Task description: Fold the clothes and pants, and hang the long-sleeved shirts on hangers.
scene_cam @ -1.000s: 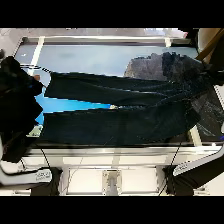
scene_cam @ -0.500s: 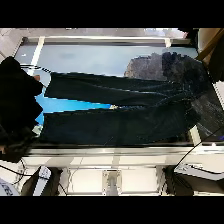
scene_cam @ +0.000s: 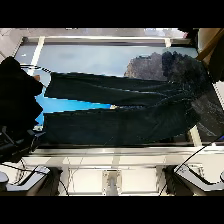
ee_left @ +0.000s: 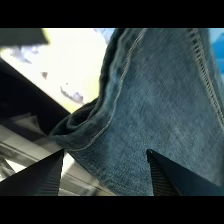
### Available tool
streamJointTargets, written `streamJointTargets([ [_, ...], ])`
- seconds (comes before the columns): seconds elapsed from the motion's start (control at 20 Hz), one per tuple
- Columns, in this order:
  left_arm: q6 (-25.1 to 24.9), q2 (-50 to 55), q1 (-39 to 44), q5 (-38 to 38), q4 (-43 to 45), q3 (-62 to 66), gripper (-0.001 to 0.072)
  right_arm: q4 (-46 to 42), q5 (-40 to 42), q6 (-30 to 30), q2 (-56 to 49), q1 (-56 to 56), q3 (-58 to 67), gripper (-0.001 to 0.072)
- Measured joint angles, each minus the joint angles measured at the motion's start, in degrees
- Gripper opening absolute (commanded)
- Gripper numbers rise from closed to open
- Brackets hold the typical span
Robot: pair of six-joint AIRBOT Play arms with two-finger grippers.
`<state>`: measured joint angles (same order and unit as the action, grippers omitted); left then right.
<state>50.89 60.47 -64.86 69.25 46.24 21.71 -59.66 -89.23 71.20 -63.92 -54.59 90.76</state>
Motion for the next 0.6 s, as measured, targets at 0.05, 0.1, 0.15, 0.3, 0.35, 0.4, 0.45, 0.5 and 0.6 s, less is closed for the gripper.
streamJointTargets([
  [0.05,-0.28,0.72,-0.17,0.13,-0.17,-0.09,0.0613,-0.02,-0.28,0.0,0.31,-0.02,-0.04,0.048],
  [0.1,-0.46,1.18,-0.31,0.48,-0.44,-0.15,0.0613,0.0,-0.37,0.02,0.48,-0.07,-0.07,0.048],
  [0.15,-0.59,1.55,-0.42,0.92,-0.37,-0.17,0.0612,0.0,-0.44,0.09,0.63,-0.07,-0.13,0.048],
  [0.3,0.72,2.1,-0.61,1.46,2.89,0.7,0.0612,0.04,-0.68,0.15,0.81,-0.07,-0.13,0.0479],
  [0.35,1.66,2.21,-0.63,1.66,3.65,0.98,0.0612,-0.02,-0.42,0.15,0.87,-0.07,-0.13,0.0479],
  [0.4,2.05,2.29,-0.63,1.66,3.93,1.11,0.0611,-0.02,-0.2,0.15,0.9,-0.07,-0.13,0.0479],
  [0.45,2.78,2.4,-0.61,1.49,3.91,1.09,0.0611,-0.07,-0.04,0.15,0.87,-0.07,-0.17,0.0479],
  [0.5,3.02,2.54,-0.57,1.18,3.54,0.83,0.061,-0.07,0.15,0.13,0.87,-0.07,-0.17,0.0479],
  [0.6,3.43,2.78,-0.52,0.22,2.16,0.04,0.0544,-0.09,0.24,0.13,0.87,-0.07,-0.17,0.048],
])
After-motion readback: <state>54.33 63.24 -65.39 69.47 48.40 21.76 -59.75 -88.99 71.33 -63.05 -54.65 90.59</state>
